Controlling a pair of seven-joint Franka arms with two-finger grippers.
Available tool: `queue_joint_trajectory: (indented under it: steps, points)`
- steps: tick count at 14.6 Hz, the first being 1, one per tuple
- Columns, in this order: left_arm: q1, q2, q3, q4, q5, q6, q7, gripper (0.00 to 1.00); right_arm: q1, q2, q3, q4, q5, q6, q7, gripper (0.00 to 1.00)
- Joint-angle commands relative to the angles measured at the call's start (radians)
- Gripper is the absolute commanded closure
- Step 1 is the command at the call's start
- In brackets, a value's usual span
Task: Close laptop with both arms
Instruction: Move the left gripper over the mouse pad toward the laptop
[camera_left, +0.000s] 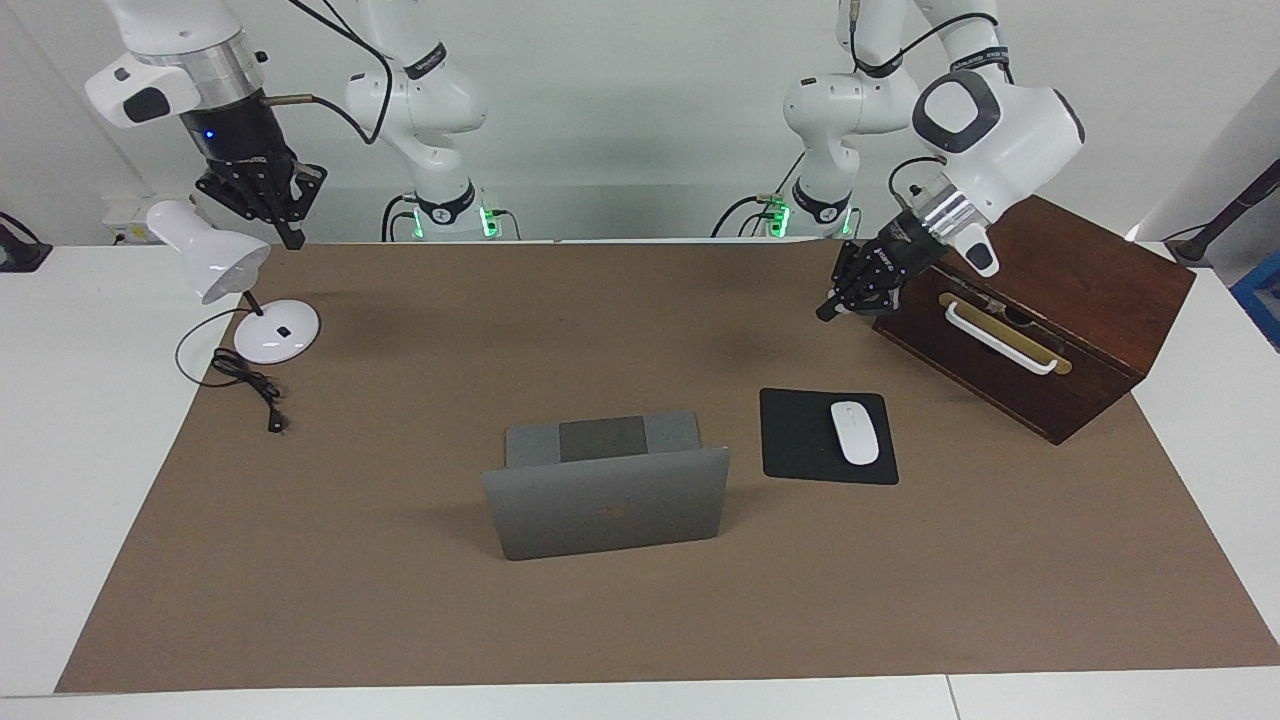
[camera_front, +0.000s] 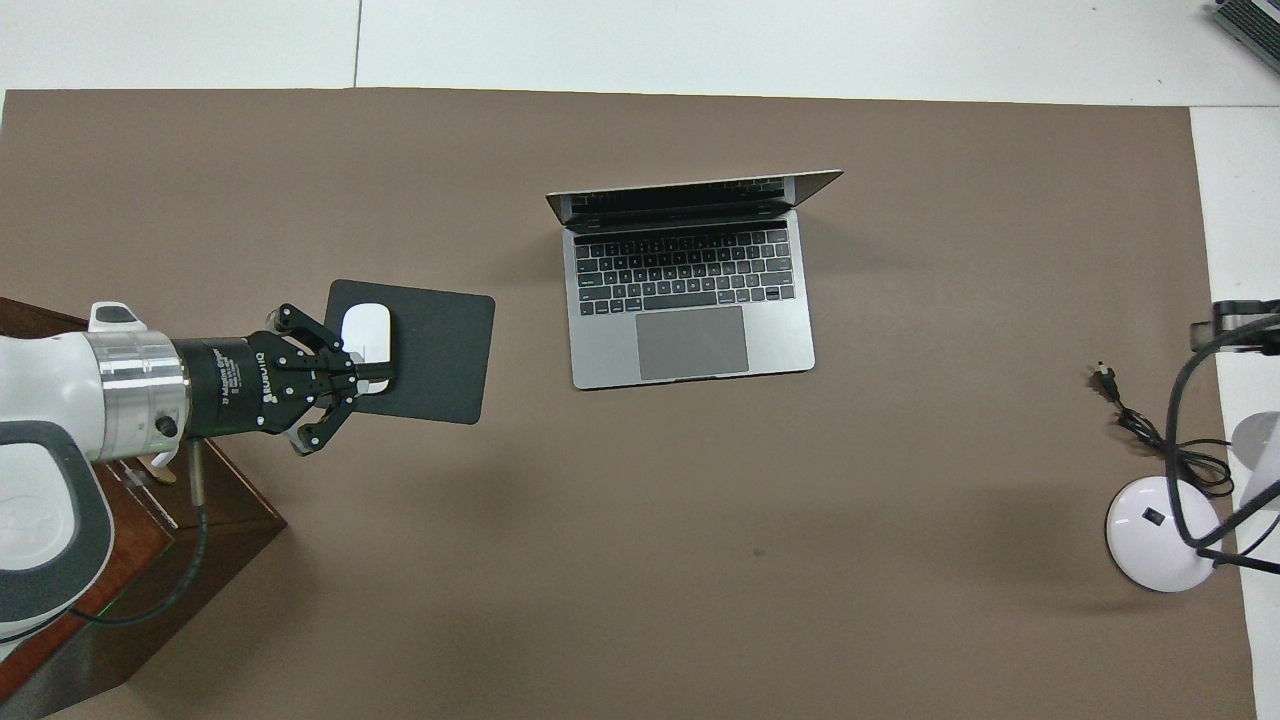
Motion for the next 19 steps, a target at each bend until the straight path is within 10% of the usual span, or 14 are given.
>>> queue_joint_trajectory:
  steps: [1, 12, 19]
  points:
    - [-0.069, 0.012, 0.007, -0.028, -0.073, 0.138, -0.216, 1.00, 0.016, -0.007, 0.011, -0.016, -0.019, 0.028, 0.001, 1.00]
    - [-0.265, 0.101, 0.006, -0.077, -0.145, 0.481, -0.283, 1.00, 0.044, 0.039, 0.020, -0.015, -0.010, 0.182, 0.033, 1.00]
    - [-0.379, 0.193, 0.006, -0.063, -0.483, 0.592, -0.133, 1.00, 0.114, 0.102, 0.020, -0.012, -0.014, 0.292, 0.185, 1.00]
